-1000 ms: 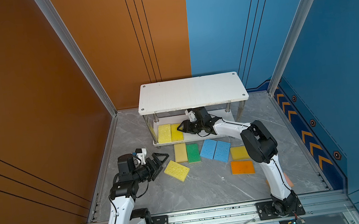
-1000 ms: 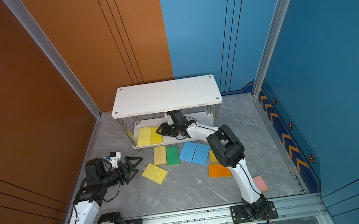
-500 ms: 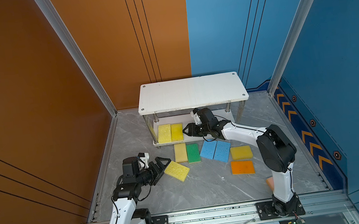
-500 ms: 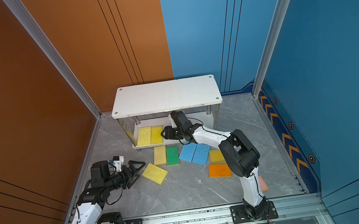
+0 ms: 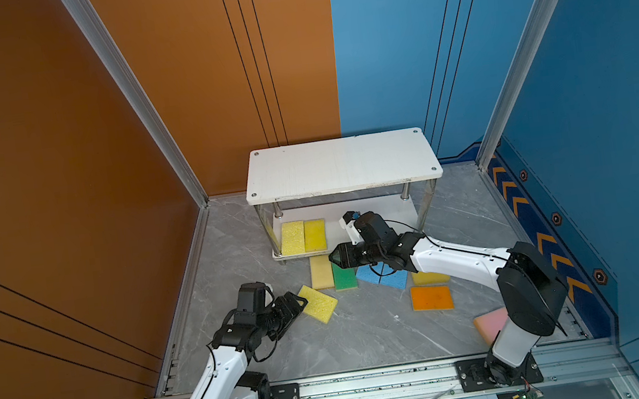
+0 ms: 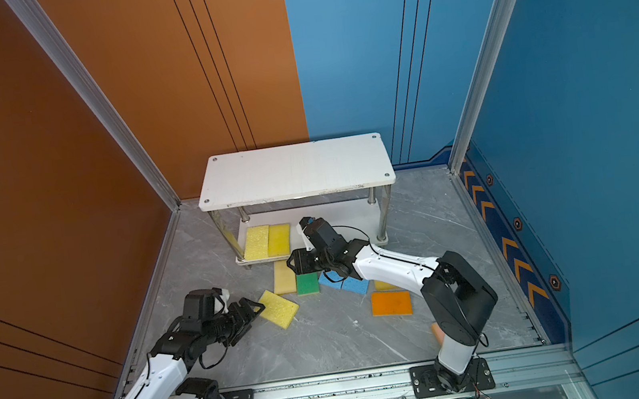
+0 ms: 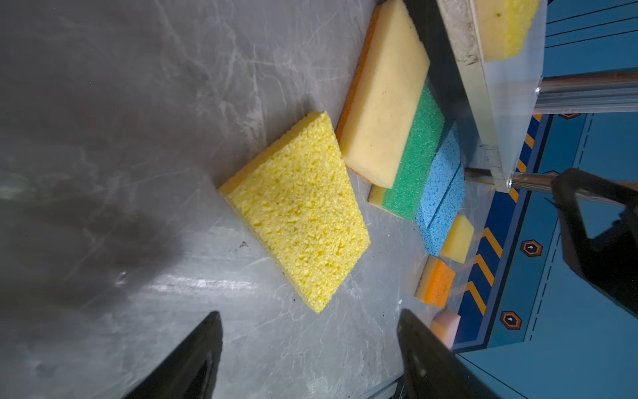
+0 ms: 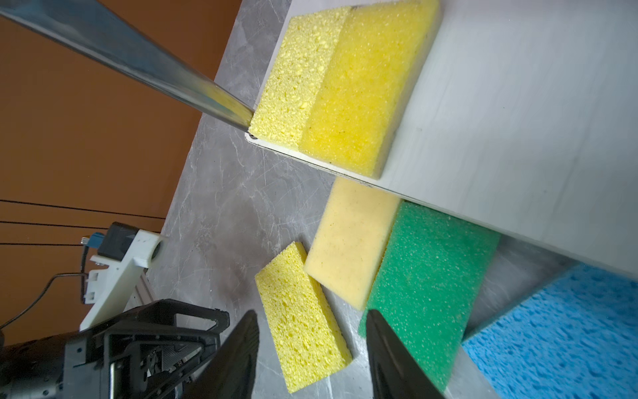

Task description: Place and organize the cleaning sponges onto the shelf

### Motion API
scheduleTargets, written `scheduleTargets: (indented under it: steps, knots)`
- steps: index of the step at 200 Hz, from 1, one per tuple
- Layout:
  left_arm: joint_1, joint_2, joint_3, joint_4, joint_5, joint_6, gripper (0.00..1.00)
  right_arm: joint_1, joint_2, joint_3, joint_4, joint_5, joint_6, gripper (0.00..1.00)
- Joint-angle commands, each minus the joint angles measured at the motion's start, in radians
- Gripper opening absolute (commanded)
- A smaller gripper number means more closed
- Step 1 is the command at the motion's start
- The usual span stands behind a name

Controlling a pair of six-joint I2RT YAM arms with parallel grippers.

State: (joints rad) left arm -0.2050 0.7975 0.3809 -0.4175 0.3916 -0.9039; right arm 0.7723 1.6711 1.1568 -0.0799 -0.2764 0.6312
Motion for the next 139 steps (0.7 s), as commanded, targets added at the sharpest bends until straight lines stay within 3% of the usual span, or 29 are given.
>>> scheduleTargets:
  steps: [1, 91, 139]
  knots:
    - [-0.013, 0.038, -0.02, 0.033, -0.051, -0.001, 0.75, 0.003, -0.047, -0.038, -0.029, 0.039, -0.01, 0.52]
    - [-0.05, 0.27, 0.005, 0.19, -0.065, 0.009, 0.58, 0.008, -0.105, -0.112, -0.029, 0.062, -0.008, 0.52]
    - [-0.05, 0.319, 0.018, 0.209, -0.072, 0.039, 0.5, 0.008, -0.105, -0.111, -0.037, 0.066, -0.013, 0.52]
